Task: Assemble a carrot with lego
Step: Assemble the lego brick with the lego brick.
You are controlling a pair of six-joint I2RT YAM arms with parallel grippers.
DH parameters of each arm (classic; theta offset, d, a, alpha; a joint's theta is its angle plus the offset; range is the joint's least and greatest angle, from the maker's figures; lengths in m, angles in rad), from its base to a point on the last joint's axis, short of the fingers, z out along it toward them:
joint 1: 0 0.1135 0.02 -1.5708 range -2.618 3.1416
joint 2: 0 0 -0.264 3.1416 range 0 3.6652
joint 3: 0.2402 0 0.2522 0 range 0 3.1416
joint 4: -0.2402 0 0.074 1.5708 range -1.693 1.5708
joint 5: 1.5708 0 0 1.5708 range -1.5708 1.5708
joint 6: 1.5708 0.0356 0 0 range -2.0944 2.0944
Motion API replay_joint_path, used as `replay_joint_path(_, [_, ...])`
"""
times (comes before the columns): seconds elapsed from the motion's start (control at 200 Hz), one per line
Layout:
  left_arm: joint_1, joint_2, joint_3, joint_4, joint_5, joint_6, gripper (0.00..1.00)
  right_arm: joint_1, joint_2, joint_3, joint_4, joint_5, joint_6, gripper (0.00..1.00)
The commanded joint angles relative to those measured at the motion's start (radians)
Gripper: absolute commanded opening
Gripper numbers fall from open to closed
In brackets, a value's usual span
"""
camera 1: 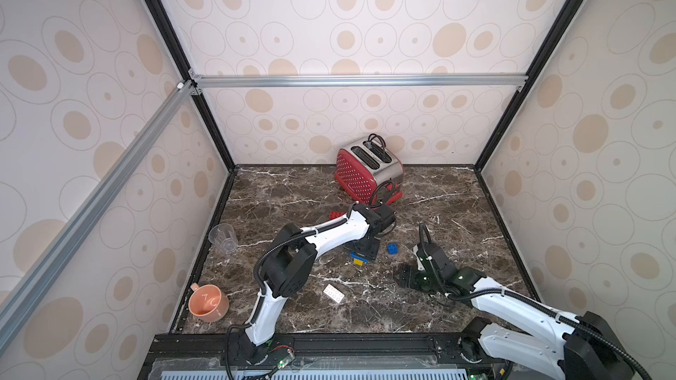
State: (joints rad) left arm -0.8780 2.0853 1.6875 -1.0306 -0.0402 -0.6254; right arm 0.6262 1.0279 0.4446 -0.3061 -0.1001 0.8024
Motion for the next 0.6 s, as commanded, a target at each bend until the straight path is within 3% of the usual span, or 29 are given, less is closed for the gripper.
replay_joint_path(0.0, [0.004, 0.054, -0.027, -0.065, -0.087, -0.133, 0.28, -0.009, -0.003, 0.033, -0.031, 0.021, 0.0, 0.83])
replay_joint_path(0.386, [0.039, 0.056, -0.04, -0.003, -0.073, -0.384, 0.33, -0.009, -0.017, 0.023, -0.038, 0.032, 0.015, 0.83])
replay_joint_path(0.596, [0.039, 0.053, -0.042, 0.006, -0.066, -0.401, 0.49, -0.008, -0.025, 0.018, -0.042, 0.035, 0.015, 0.83])
